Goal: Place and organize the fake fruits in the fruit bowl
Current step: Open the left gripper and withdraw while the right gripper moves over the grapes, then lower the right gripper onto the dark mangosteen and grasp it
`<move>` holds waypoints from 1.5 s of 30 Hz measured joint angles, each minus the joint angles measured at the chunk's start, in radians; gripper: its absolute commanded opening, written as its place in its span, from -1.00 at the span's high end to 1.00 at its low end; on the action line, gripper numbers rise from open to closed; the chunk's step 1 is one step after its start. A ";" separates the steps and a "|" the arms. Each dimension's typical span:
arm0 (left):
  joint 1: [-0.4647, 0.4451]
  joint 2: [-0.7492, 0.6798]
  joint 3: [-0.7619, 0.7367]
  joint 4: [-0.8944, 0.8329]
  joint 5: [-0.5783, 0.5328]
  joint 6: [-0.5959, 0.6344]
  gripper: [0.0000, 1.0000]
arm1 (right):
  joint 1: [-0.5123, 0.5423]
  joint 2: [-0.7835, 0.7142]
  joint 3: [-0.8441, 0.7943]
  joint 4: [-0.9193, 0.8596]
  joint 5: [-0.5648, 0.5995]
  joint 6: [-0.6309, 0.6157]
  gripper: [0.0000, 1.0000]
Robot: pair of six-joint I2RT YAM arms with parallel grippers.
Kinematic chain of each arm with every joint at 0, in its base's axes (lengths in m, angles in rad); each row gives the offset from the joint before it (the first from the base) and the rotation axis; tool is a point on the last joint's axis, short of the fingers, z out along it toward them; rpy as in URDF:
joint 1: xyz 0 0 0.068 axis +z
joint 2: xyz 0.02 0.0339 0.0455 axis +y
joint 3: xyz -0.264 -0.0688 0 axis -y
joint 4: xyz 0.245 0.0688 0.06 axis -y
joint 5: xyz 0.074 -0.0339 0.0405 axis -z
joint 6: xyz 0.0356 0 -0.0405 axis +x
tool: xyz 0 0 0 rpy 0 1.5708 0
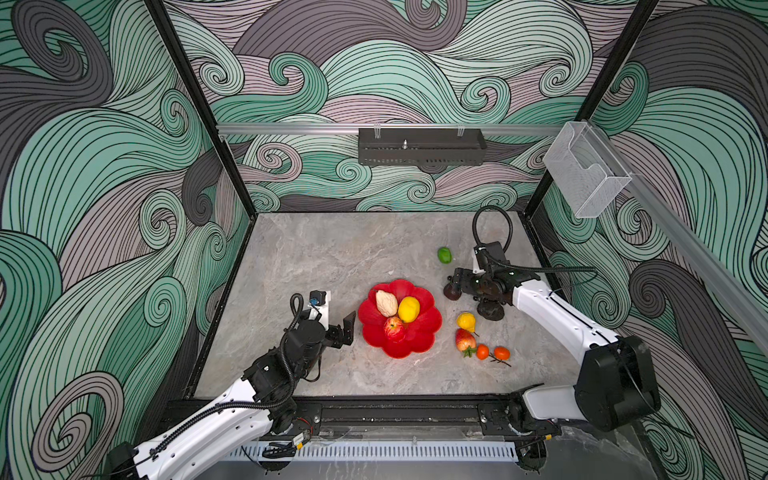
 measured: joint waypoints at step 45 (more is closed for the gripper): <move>0.019 0.029 0.000 0.014 0.036 0.000 -0.96 | 0.050 0.236 -0.123 0.344 0.011 0.163 -0.17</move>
